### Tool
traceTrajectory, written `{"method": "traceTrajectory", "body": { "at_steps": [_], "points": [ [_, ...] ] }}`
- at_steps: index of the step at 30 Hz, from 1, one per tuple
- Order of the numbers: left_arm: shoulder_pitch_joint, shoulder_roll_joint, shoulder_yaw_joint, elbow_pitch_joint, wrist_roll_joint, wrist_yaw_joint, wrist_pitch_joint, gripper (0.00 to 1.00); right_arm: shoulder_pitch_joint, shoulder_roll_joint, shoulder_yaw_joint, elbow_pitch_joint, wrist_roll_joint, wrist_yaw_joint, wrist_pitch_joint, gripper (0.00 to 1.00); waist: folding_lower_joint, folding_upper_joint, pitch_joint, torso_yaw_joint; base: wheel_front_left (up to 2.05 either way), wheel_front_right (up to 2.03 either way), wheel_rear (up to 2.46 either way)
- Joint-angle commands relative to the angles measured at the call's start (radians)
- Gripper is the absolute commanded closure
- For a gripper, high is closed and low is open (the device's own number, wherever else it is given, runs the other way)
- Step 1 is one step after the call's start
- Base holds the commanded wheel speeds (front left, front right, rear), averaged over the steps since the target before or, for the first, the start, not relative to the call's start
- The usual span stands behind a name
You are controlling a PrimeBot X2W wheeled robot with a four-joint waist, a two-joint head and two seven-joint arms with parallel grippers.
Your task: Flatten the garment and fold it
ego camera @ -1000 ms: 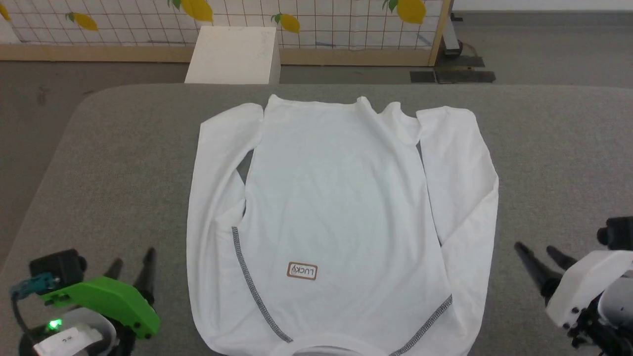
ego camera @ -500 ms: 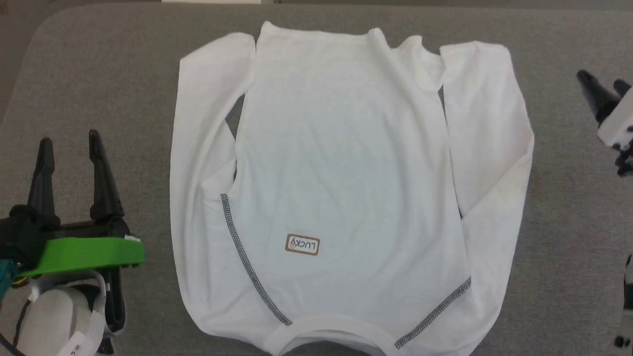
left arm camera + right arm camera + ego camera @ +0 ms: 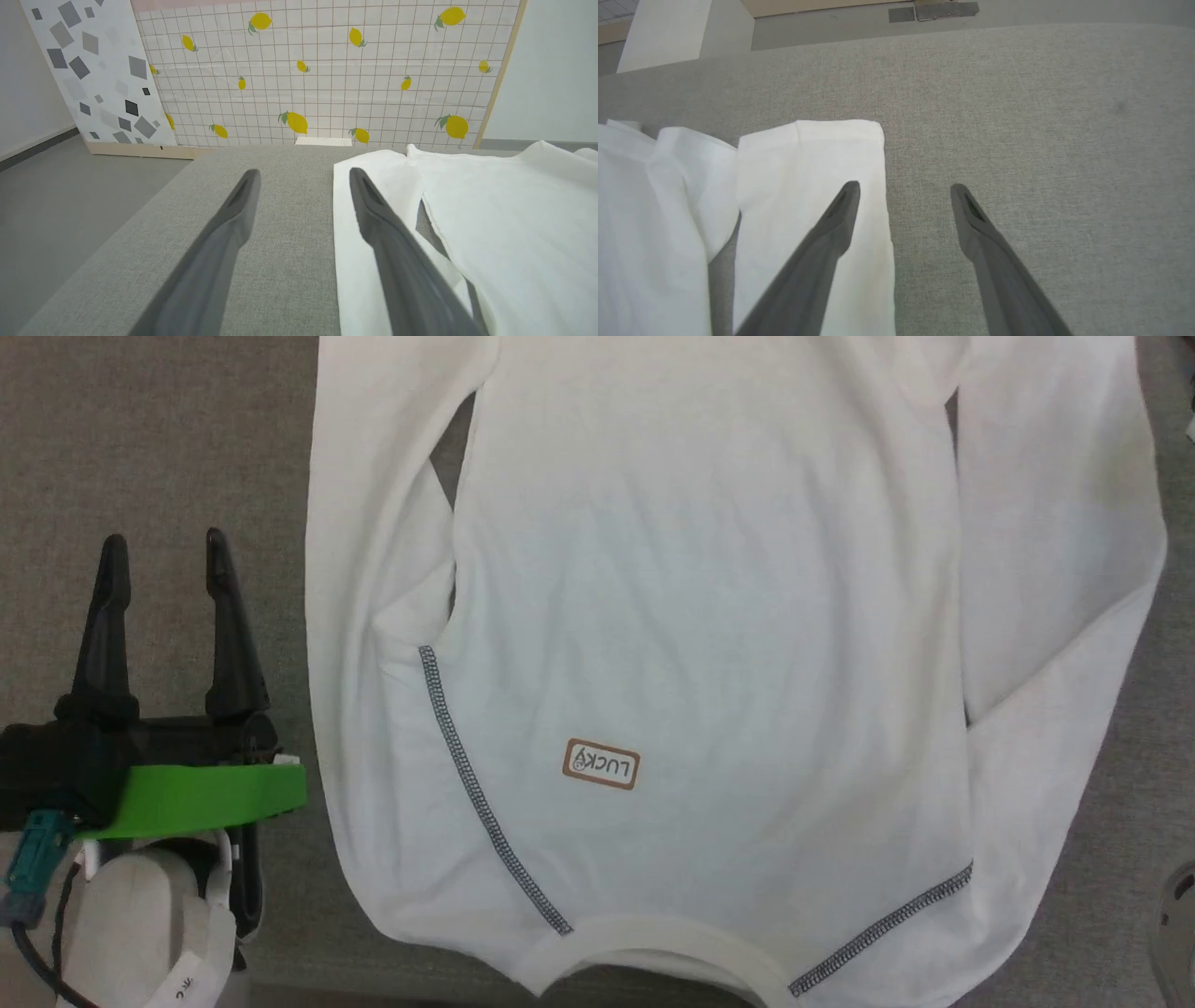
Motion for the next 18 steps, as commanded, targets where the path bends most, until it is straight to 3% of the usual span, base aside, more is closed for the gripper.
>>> {"method": "traceTrajectory", "body": {
  "at_steps": [1,11,12,13,14,18],
  "points": [
    [-0.018,-0.011,0.008,-0.004,0.011,-0.010,-0.004,0.00,-0.021,-0.004,0.007,0.010,-0.015,-0.001,0.000,0.00,-0.0002,0.0000,0.070,0.041,0.00,0.00,0.00],
    [-0.020,-0.071,0.038,0.006,0.049,-0.059,-0.004,0.00,-0.050,-0.029,0.049,0.094,-0.037,-0.001,0.019,0.00,-0.0002,0.0000,0.098,0.049,0.00,0.00,0.00],
    [-0.020,-0.076,0.041,0.010,0.052,-0.065,-0.004,0.00,-0.050,-0.030,0.044,0.102,-0.033,-0.001,0.027,0.71,-0.0002,0.0000,0.094,0.049,0.00,0.00,0.00],
    [-0.020,-0.080,0.042,0.014,0.055,-0.069,-0.004,0.00,-0.048,-0.031,0.041,0.105,-0.030,-0.001,0.031,0.93,-0.0002,0.0000,0.090,0.050,0.00,0.00,0.00],
    [-0.020,-0.085,0.045,0.019,0.059,-0.074,-0.004,0.00,-0.044,-0.033,0.040,0.106,-0.026,-0.001,0.036,1.00,-0.0002,0.0000,0.084,0.049,0.00,0.00,0.00],
    [-0.019,-0.101,0.051,0.036,0.068,-0.090,-0.004,0.00,-0.034,-0.044,0.014,0.083,-0.005,-0.001,0.032,1.00,-0.0002,0.0000,0.048,0.046,0.00,0.00,0.00]
  ]
}}
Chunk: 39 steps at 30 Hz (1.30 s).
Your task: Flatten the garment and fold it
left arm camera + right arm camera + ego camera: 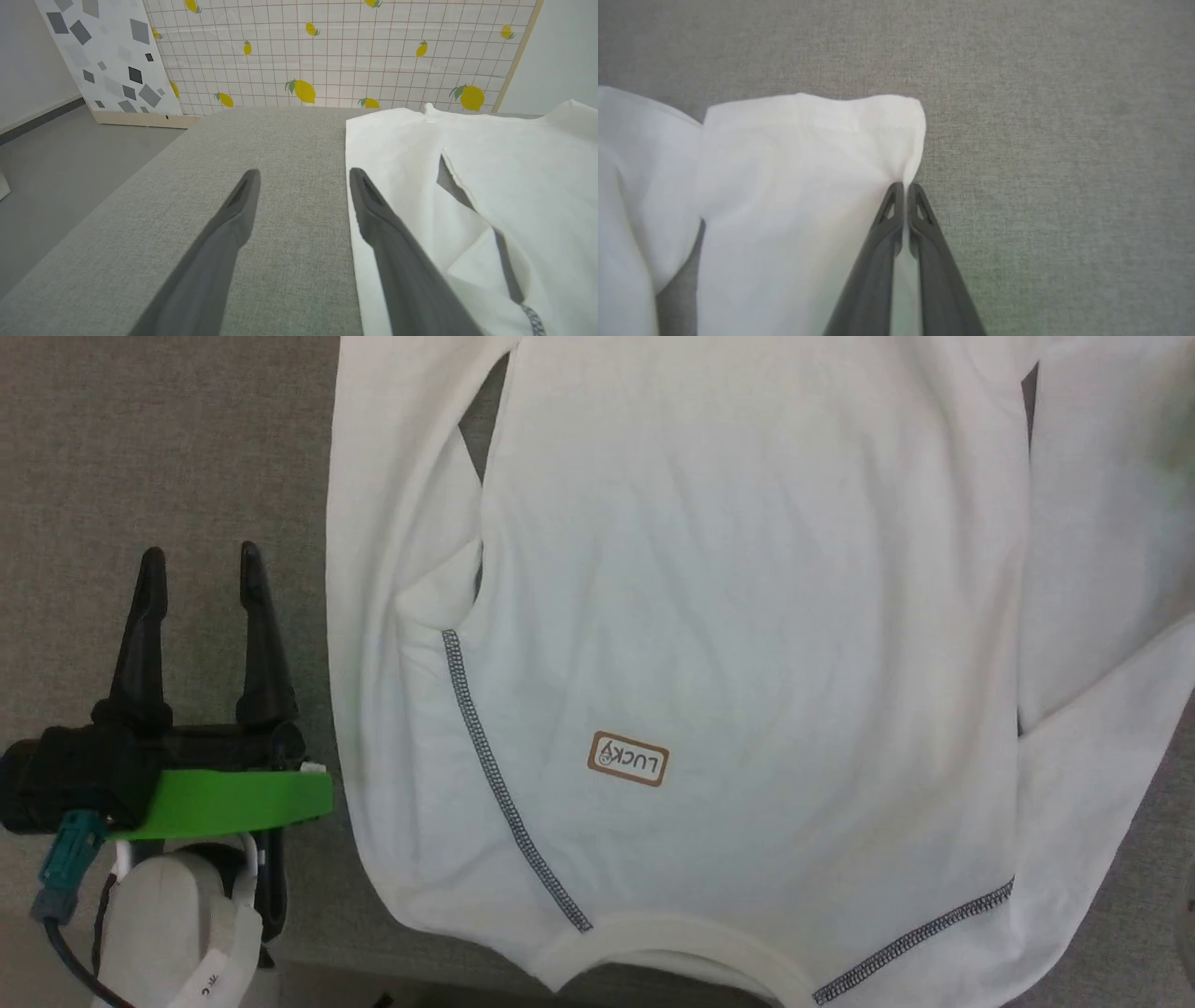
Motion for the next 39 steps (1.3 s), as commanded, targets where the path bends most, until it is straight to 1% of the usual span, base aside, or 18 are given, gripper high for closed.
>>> {"method": "traceTrajectory", "body": {
  "at_steps": [1,5,7,14,16,20,25,29,31,34,39],
  "points": [
    [-0.016,-0.008,0.004,0.006,0.008,-0.008,-0.004,0.00,0.022,-0.005,-0.015,-0.008,0.017,-0.001,-0.006,1.00,-0.0001,0.0000,-0.031,-0.005,0.00,0.00,0.00],
    [-0.011,-0.023,0.010,0.022,0.010,-0.021,-0.004,0.00,0.046,-0.015,-0.063,-0.045,0.063,-0.001,-0.055,1.00,-0.0001,0.0000,-0.090,-0.012,0.00,0.00,0.00],
    [-0.002,-0.029,0.016,0.034,0.011,-0.026,-0.004,0.00,0.074,-0.030,-0.078,-0.062,0.083,-0.001,-0.065,1.00,-0.0001,0.0000,-0.132,-0.019,0.00,0.00,0.00],
    [0.049,-0.045,0.049,0.058,0.014,-0.035,-0.004,0.00,0.229,-0.129,-0.157,-0.130,0.154,-0.001,-0.090,1.00,-0.0001,0.0000,-0.267,-0.051,0.00,0.00,0.00],
    [0.067,-0.048,0.058,0.061,0.015,-0.036,-0.004,0.00,0.276,-0.159,-0.161,-0.141,0.164,-0.001,-0.097,1.00,-0.0001,0.0000,-0.300,-0.061,0.00,0.00,0.00],
    [0.102,-0.055,0.072,0.065,0.015,-0.036,-0.004,0.00,0.354,-0.188,-0.167,-0.178,0.201,-0.001,-0.125,1.00,-0.0001,0.0000,-0.360,-0.073,0.00,0.00,0.00],
    [0.138,-0.061,0.082,0.065,0.015,-0.034,-0.004,0.00,0.442,-0.221,-0.139,-0.231,0.242,-0.001,-0.148,1.00,-0.0001,0.0000,-0.417,-0.078,0.00,0.00,0.00],
    [0.168,-0.064,0.088,0.061,0.015,-0.034,-0.004,0.00,0.497,-0.238,-0.123,-0.290,0.253,-0.001,-0.164,1.00,-0.0001,0.0000,-0.457,-0.077,0.00,0.00,0.00],
    [0.180,-0.065,0.089,0.062,0.015,-0.034,-0.004,0.00,0.516,-0.243,-0.094,-0.320,0.269,-0.001,-0.164,1.00,-0.0001,0.0000,-0.472,-0.077,0.00,0.00,0.00],
    [0.193,-0.066,0.089,0.062,0.015,-0.033,-0.004,0.00,0.542,-0.241,-0.024,-0.376,0.308,-0.001,-0.155,1.00,-0.0001,0.0000,-0.490,-0.075,0.00,0.00,0.00],
    [0.207,-0.068,0.085,0.062,0.014,-0.030,-0.004,0.00,0.588,-0.202,0.137,-0.491,0.385,-0.001,-0.117,1.00,-0.0001,0.0000,-0.506,-0.073,0.00,0.00,0.00]
  ]
}}
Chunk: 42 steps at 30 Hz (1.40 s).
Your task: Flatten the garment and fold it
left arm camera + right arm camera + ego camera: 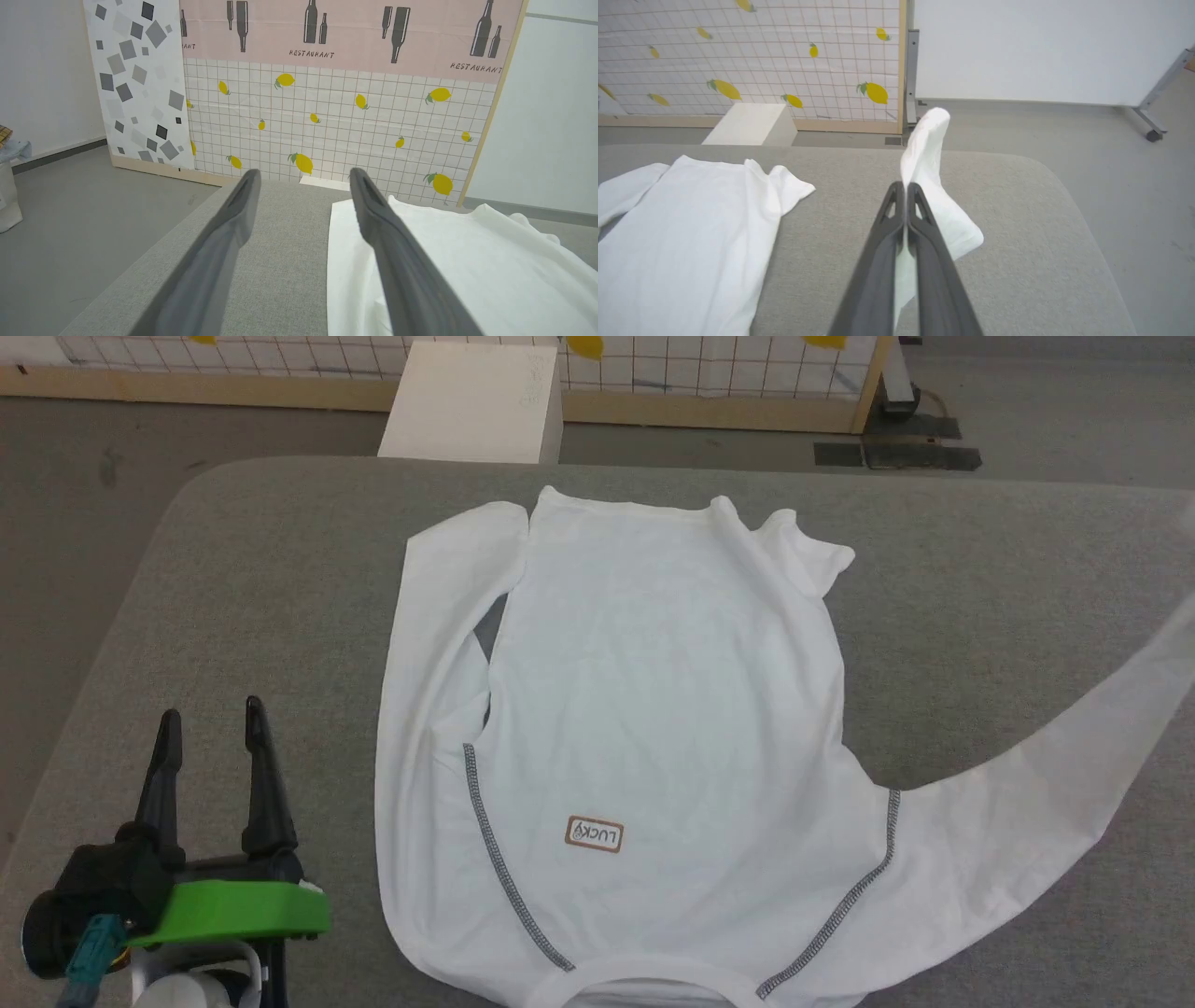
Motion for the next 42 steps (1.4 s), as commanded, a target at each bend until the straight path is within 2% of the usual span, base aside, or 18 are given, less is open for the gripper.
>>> {"method": "traceTrajectory", "body": {
  "at_steps": [1,6,11,17,22,27,32,42],
  "points": [
    [0.015,-0.005,0.000,-0.001,0.005,0.003,-0.004,0.00,0.021,0.021,0.043,-0.029,0.011,-0.001,0.010,1.00,0.0001,0.0000,-0.008,0.000,0.00,0.00,0.00],
    [0.021,-0.006,-0.007,-0.001,0.004,0.003,-0.004,0.00,0.047,0.100,0.219,-0.116,0.050,-0.001,0.040,1.00,0.0001,0.0000,-0.012,0.003,0.00,0.00,0.00],
    [0.027,-0.006,-0.011,0.000,0.004,0.002,-0.004,0.00,0.067,0.174,0.387,-0.126,0.088,-0.001,0.041,1.00,0.0001,0.0000,-0.007,0.007,0.00,0.00,0.00],
    [0.019,-0.007,-0.023,0.005,0.003,0.000,-0.004,0.00,0.040,0.279,0.566,-0.043,0.116,-0.001,-0.015,1.00,0.0001,0.0000,0.024,0.019,0.00,0.00,0.00],
    [-0.004,-0.007,-0.040,0.012,-0.001,-0.004,-0.004,0.00,-0.018,0.353,0.687,0.100,0.120,-0.001,-0.095,1.00,0.0001,0.0000,0.059,0.040,0.00,0.00,0.00],
    [-0.024,-0.007,-0.052,0.018,-0.006,-0.006,-0.004,0.00,-0.099,0.376,0.788,0.245,0.147,-0.001,-0.177,1.00,0.0001,0.0000,0.100,0.059,0.00,0.00,0.00],
    [-0.045,-0.007,-0.062,0.023,-0.014,-0.007,-0.004,0.00,-0.183,0.377,0.934,0.330,0.262,-0.001,-0.254,1.00,0.0001,0.0000,0.142,0.079,0.00,0.00,0.00],
    [-0.069,-0.007,-0.077,0.035,-0.025,-0.002,-0.004,0.00,-0.234,0.378,1.169,0.491,0.394,-0.001,-0.283,1.00,0.0001,0.0000,0.181,0.096,0.00,0.00,0.00]
  ]
}}
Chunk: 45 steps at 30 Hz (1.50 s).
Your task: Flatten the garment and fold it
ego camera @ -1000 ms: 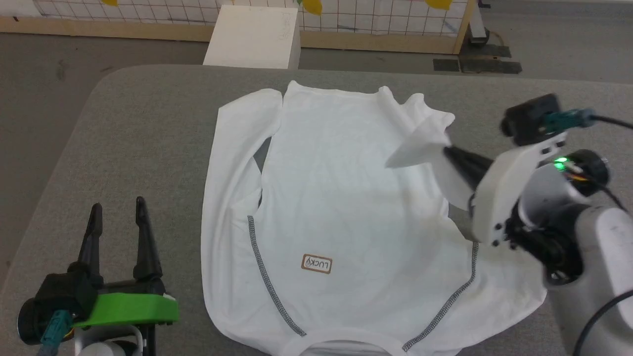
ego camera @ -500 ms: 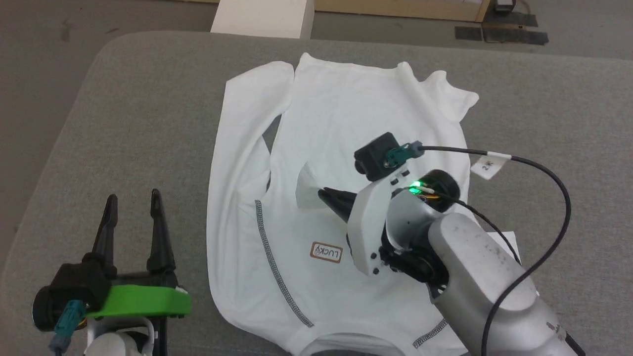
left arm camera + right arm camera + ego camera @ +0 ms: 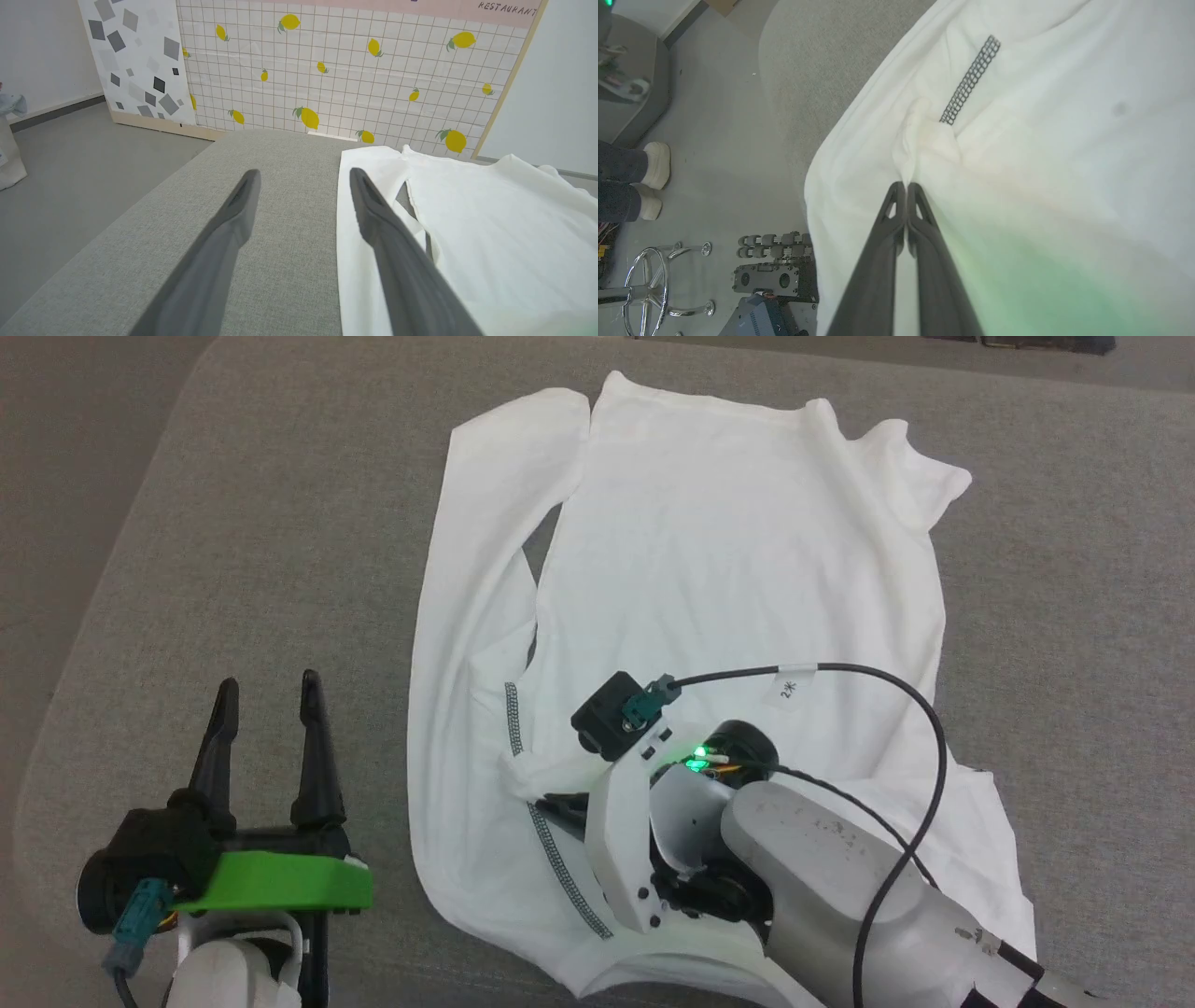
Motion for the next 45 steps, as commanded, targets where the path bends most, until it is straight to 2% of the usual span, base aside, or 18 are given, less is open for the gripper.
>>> {"method": "traceTrajectory", "body": {
  "at_steps": [1,2,6,10,12,13,17,20,25,30,34,39,45],
  "points": [
    [-0.019,-0.003,-0.001,0.002,-0.009,0.002,-0.004,0.00,-0.011,0.001,0.011,0.006,0.034,-0.001,-0.019,0.80,0.0000,0.0000,0.005,0.002,0.00,0.00,0.00],
    [-0.019,-0.003,0.000,0.003,-0.009,0.003,-0.004,0.00,-0.014,0.002,0.020,0.009,0.047,-0.001,-0.025,0.00,0.0000,0.0000,0.005,0.000,0.00,0.00,0.00],
    [-0.020,-0.003,0.007,0.020,-0.005,0.002,-0.004,0.00,-0.067,0.002,-0.008,-0.016,0.178,-0.001,-0.123,0.00,0.0000,0.0000,-0.015,-0.021,0.00,0.00,0.00],
    [-0.012,-0.003,0.015,0.029,-0.003,0.002,-0.004,0.00,-0.118,0.002,-0.089,-0.005,0.196,-0.001,-0.224,0.00,0.0000,0.0000,-0.045,-0.048,0.00,0.00,0.00],
    [-0.004,-0.003,0.020,0.034,-0.003,0.003,-0.004,0.00,-0.131,0.001,-0.155,0.018,0.169,-0.001,-0.281,0.00,0.0000,0.0000,-0.062,-0.062,0.00,0.00,0.00],
    [0.003,-0.003,0.022,0.040,-0.005,0.004,-0.004,0.00,-0.128,-0.018,-0.231,0.034,0.136,-0.001,-0.338,0.00,0.0000,0.0000,-0.079,-0.074,0.00,0.00,0.00],
    [0.019,-0.003,0.030,0.049,-0.008,0.006,-0.004,0.00,-0.081,-0.090,-0.388,0.037,0.054,-0.001,-0.427,0.00,0.0000,0.0000,-0.107,-0.100,0.00,0.00,0.00],
    [0.026,-0.003,0.035,0.060,-0.011,0.006,-0.004,0.00,-0.008,-0.142,-0.530,0.011,-0.017,-0.001,-0.482,0.00,0.0000,0.0000,-0.122,-0.117,0.00,0.00,0.00],
    [0.030,-0.003,0.036,0.072,-0.012,0.009,-0.004,0.00,0.148,-0.182,-0.793,-0.085,-0.146,-0.001,-0.552,0.00,0.0000,0.0000,-0.133,-0.138,0.00,0.00,0.00],
    [0.026,-0.003,0.031,0.087,-0.012,0.007,-0.004,0.00,0.326,-0.124,-1.046,-0.244,-0.286,-0.001,-0.543,0.00,0.0000,0.0000,-0.133,-0.150,0.00,0.00,0.00],
    [-0.001,-0.003,0.023,0.105,-0.016,0.006,-0.004,0.00,0.425,-0.056,-1.163,-0.386,-0.357,-0.001,-0.474,0.00,0.0000,0.0000,-0.115,-0.151,0.00,0.00,0.00],
    [-0.161,0.036,-0.005,0.187,-0.042,-0.018,0.028,0.00,0.472,-0.014,-1.232,-0.536,-0.385,-0.001,-0.399,0.00,0.0000,0.0000,-0.046,-0.138,0.00,0.00,0.00],
    [-0.495,0.144,-0.069,0.346,-0.084,-0.039,0.174,0.00,0.454,-0.001,-1.237,-0.637,-0.385,-0.001,-0.354,0.00,0.0000,0.0000,0.072,-0.157,0.00,0.00,0.00]
  ]
}}
